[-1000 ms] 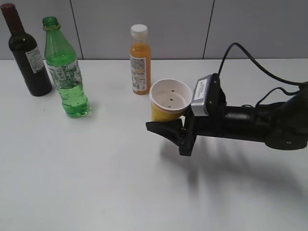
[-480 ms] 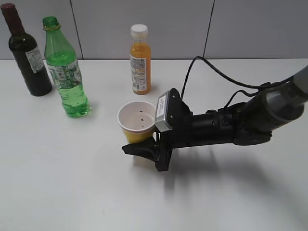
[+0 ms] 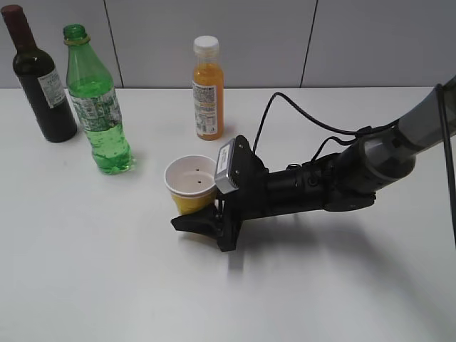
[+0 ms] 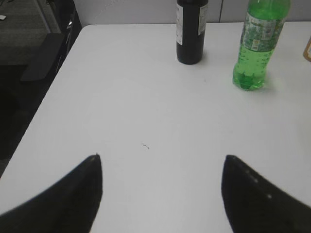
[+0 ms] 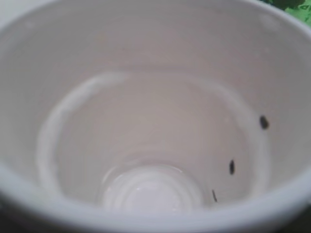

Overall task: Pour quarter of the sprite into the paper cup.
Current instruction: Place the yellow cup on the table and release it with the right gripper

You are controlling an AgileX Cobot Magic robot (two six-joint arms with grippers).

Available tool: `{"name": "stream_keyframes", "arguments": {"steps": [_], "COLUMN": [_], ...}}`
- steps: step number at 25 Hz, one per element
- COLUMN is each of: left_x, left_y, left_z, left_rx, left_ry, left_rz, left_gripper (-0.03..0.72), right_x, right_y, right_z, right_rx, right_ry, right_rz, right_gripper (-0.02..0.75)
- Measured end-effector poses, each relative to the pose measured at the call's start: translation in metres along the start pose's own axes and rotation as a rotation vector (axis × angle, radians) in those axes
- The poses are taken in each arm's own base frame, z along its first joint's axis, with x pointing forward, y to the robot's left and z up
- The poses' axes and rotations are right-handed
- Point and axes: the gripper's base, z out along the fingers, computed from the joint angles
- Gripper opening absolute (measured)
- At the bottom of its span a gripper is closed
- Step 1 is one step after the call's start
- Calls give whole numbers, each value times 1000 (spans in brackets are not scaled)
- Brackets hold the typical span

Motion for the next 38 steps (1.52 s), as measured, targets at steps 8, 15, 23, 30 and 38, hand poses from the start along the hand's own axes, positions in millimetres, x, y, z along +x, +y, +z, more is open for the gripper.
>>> {"name": "stream_keyframes", "arguments": {"steps": [8,15,23,30,38], "left_x": [0,0,0,0,0], "left_y": [0,0,0,0,0], "left_z": [0,0,0,0,0], "left_rx": [0,0,0,0,0], "left_ry": [0,0,0,0,0], "left_rz": [0,0,0,0,0], "left_gripper": [583,583,583,583,583], "right_x": [7,15,22,32,23], "right_y": [-1,1,3,6,10], "right_z": [4,6,-1,-41,-95], "right_rx": [-22,-36,-36,27,182], "right_ry": [12,19,22,26,76], "right_rz": [-3,-5,-10,42,52], "right_gripper": [446,529,645,645,634]}}
